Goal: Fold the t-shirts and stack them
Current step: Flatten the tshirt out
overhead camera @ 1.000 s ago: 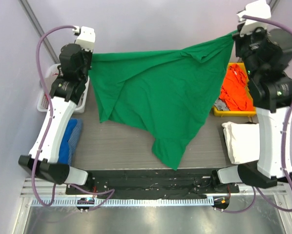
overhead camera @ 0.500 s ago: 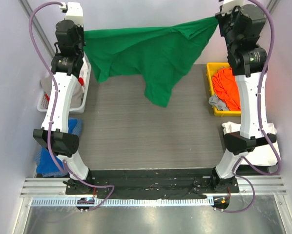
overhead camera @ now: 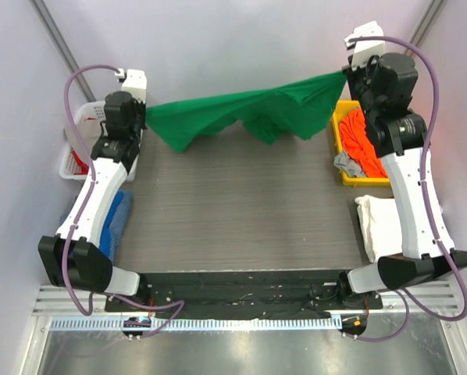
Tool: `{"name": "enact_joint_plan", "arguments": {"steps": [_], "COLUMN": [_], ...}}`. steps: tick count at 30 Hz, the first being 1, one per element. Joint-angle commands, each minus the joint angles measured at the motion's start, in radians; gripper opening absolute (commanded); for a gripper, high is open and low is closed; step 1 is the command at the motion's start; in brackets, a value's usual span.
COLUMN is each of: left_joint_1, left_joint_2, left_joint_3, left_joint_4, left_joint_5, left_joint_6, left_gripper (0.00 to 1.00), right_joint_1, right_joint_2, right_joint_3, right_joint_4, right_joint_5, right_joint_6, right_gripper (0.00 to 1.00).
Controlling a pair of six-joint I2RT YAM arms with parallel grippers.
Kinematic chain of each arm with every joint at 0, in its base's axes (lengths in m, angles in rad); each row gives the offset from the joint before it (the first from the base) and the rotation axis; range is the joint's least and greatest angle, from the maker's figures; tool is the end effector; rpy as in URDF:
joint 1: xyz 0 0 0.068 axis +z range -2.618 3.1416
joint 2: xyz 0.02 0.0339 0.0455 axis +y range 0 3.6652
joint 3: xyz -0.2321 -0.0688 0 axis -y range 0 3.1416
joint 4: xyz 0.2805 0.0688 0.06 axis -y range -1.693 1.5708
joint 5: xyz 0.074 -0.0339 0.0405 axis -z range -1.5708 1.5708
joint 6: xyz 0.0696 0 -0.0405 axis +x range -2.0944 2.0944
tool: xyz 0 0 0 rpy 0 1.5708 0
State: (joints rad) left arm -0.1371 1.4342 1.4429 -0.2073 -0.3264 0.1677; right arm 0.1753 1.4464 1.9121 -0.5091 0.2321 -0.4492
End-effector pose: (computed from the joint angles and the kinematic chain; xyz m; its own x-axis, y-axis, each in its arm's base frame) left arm 0.4048 -0.0333 0.3783 -0.2231 0.1904 -0.9560 -0.1468 0.9630 0.2260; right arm 0.3538 0.0464 0.5172 -0.0630 -0.4403 -0.8956 0.0324 0.8960 -0.4428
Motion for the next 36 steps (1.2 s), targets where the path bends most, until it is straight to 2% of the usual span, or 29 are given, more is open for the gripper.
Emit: {"name": "enact_joint_plan", "arguments": {"steps": [1,5,9,15,18,21,24,28,30,36], "left_joint_1": [0.017,0.017,0.017,0.021,0.021,0.022,0.024,0.022,0.022,0.022], "left_joint_2": [-0.106,-0.15,-0.089,0.107,0.253,0.377,0.443,0.408,0.352,0.212], "left_joint_3": [-0.151,-0.222,-0.155,0.209,0.544,0.776,0.887,0.82,0.739,0.622], "left_joint_4": [0.083,0.063,0.022,-0.064,-0.151,-0.223,-0.241,-0.179,-0.129,-0.092], "left_joint_5": [0.003,0.027,0.013,0.007,0.001,-0.005,-0.013,-0.022,-0.029,-0.022], "left_joint_6": [0.013,0.042,0.043,-0.028,-0.052,-0.068,-0.077,-0.079,-0.074,-0.066], "left_gripper": [0.0,0.0,0.0,0.0,0.0,0.0,0.0,0.0,0.0,0.0], "right_joint_1": [-0.017,-0.019,-0.019,-0.059,-0.071,-0.083,-0.088,-0.092,-0.092,-0.094], "right_joint_2": [-0.147,-0.202,-0.179,0.043,0.196,0.321,0.365,0.326,0.281,0.177], "right_joint_3": [-0.163,-0.258,-0.262,0.042,0.348,0.557,0.625,0.556,0.5,0.446], "right_joint_4": [0.089,0.049,0.053,0.047,-0.008,-0.042,-0.029,0.029,0.066,0.089], "right_joint_5": [0.036,0.035,0.052,0.052,0.061,0.068,0.075,0.075,0.072,0.067], "right_joint_6": [0.024,0.034,0.023,0.038,0.027,0.023,0.017,0.03,0.047,0.072], "right_gripper": [0.01,0.01,0.01,0.01,0.01,0.01,0.01,0.01,0.01,0.01]}}
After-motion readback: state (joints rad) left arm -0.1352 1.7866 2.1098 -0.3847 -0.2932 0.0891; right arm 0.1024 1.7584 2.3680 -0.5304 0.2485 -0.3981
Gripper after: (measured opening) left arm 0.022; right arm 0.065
